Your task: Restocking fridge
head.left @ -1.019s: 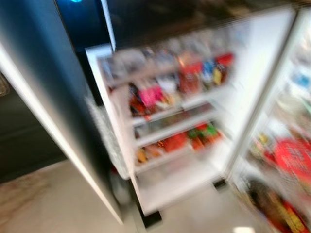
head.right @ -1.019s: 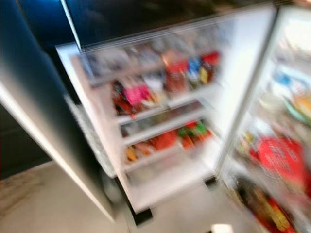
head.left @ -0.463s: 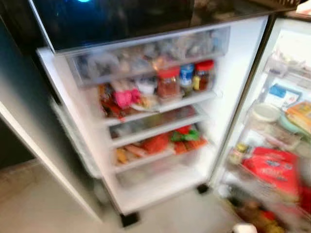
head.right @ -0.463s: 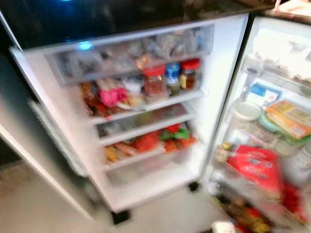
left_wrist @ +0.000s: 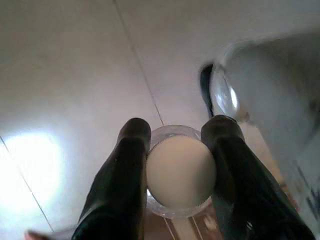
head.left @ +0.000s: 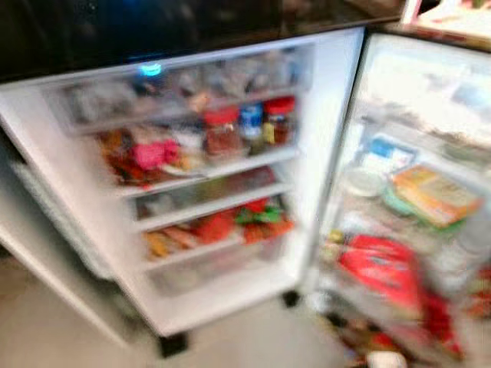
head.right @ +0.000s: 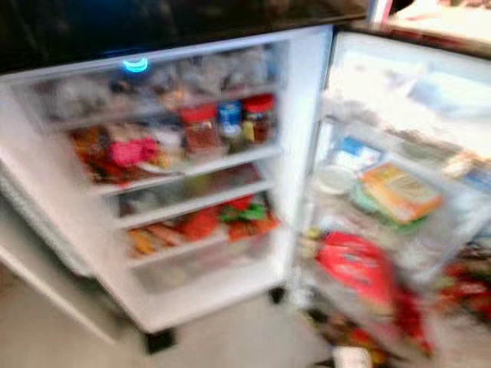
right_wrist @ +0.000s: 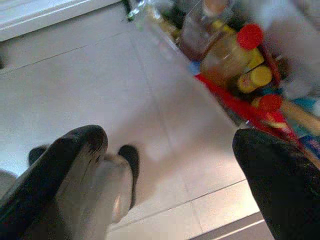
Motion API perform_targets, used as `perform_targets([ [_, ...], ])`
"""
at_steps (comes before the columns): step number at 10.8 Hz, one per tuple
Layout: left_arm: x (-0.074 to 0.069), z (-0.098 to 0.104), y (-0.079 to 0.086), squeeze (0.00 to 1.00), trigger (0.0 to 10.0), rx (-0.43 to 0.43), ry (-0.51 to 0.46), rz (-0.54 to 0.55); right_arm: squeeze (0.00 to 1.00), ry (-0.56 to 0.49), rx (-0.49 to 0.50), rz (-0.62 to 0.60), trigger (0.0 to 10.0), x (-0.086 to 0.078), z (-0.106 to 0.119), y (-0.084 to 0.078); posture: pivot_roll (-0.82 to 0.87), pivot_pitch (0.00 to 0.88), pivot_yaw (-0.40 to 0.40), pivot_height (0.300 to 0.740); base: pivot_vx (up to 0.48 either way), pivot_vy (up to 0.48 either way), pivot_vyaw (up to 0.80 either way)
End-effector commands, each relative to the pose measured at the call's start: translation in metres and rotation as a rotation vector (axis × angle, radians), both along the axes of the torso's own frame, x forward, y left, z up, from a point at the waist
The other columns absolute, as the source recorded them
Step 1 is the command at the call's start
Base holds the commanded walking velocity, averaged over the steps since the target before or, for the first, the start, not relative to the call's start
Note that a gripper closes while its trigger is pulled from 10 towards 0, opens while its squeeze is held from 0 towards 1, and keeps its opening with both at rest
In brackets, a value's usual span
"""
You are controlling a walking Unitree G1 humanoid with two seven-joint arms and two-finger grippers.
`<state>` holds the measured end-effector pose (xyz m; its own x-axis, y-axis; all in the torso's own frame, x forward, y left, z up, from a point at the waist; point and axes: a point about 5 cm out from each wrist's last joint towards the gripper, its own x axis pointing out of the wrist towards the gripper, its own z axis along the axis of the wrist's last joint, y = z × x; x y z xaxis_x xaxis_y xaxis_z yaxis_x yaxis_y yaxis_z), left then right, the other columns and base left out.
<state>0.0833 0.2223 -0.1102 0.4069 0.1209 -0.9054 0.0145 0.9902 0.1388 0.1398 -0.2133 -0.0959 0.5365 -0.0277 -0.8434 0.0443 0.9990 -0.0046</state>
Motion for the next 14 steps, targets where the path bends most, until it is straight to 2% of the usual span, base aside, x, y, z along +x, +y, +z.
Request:
perform_targets([
  [1,0.0033,0.0007,0.0002,0.0,10.0,0.002,-0.009,0.001,0.0,0.009,-0.009,-0.003,10.0,-0.0031,-0.0001,-0.0054,-0.12,0.0,0.052,0.74,0.0,0.0,0.0],
  [6,0.0025,0.0009,0.001,0.0,10.0,0.01,-0.015,0.01,0.0,0.024,-0.02,0.048,10.0,-0.0035,-0.0006,-0.004,-0.11,0.0,0.052,0.74,0.0,0.0,0.0],
  [7,0.0026,0.0008,0.0006,0.0,10.0,0.003,-0.013,0.01,0.0,0.026,-0.025,0.055,10.0,-0.003,-0.0003,-0.0046,-0.11,0.0,0.054,0.74,0.0,0.0,0.77],
  [11,0.0025,0.0007,0.0002,0.0,10.0,-0.006,-0.014,0.016,0.0,0.023,-0.018,0.038,10.0,-0.0023,0.0001,-0.0056,-0.11,0.0,0.053,0.74,0.0,0.0,0.0],
  [14,0.0022,0.0006,0.0004,0.0,10.0,-0.005,-0.01,0.014,0.0,0.022,-0.016,0.042,10.0,-0.002,0.0001,-0.0051,-0.11,0.0,0.056,0.74,0.309,0.0,0.0],
])
